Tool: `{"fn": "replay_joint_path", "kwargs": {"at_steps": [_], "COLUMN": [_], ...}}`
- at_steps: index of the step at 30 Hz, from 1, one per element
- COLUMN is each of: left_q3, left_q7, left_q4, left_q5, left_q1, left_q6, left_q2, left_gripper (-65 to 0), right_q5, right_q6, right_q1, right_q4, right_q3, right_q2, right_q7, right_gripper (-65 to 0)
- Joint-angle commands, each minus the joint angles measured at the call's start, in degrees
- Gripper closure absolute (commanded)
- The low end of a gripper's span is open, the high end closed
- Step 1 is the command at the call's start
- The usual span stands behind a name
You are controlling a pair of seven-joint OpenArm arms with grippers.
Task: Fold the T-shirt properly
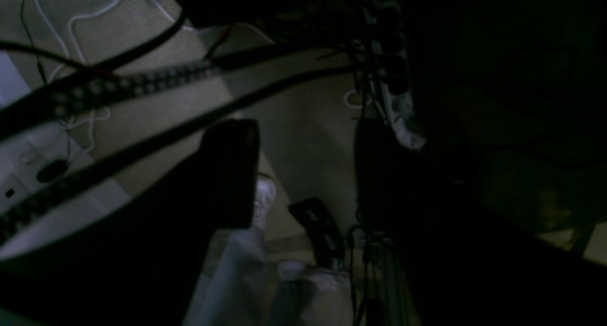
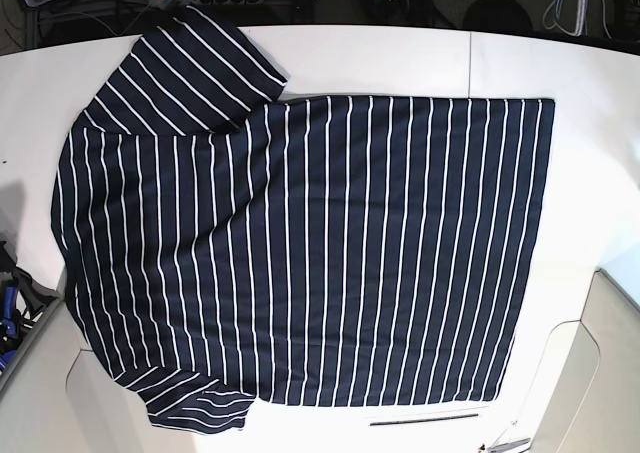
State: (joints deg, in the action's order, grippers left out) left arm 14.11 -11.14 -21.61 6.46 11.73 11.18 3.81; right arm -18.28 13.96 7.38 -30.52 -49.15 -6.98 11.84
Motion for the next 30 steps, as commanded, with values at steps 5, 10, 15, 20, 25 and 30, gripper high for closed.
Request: {"fn": "replay_joint_path", "kwargs": {"at_steps": [5,10,15,20,25,30], "left_q3": [-0.09,-0.09,-0.09,-0.09,-0.09,-0.09], "left_q7": [-0.74,-2.69,-2.84,-2.60,-2.32,-0.22], "left_q4": [-0.13,-0.04,-0.02,-0.04,-0.09,-0.11], "left_q5": [-0.11,-0.11,-0.11,-0.09,-0.07,-0.07], "left_q1": [0.59,1.64,3.04,4.22,4.28,4.28], "left_q6": [-1.55,-1.55,-1.53,-1.51,-1.51,-1.46], "left_q2": [0.00,0.02,1.20,3.34,4.66,5.27], "left_gripper": [-15.0,-15.0,-15.0,-14.9,-15.0,-14.9], "right_q5": [0.52,1.20,3.32,5.75,5.92,8.48], "right_q6": [-0.09,-0.24,-0.22,-0.24,-0.26,-0.28], "right_q1": [-0.22,0.11,0.11,0.48,1.07,0.72], "right_q4": [-0.76,-0.72,-0.70,-0.70,-0.70,-0.72], "right_q3": [0.07,0.07,0.07,0.07,0.09,0.09], "right_q2": [0.02,-1.25,-4.68,-7.45,-8.46,-8.39], "right_q7": [-1.11,-1.07,-0.26,0.90,1.49,1.49], "right_gripper": [-32.3,-32.3,-32.3,-32.3,-32.3,-32.3]}}
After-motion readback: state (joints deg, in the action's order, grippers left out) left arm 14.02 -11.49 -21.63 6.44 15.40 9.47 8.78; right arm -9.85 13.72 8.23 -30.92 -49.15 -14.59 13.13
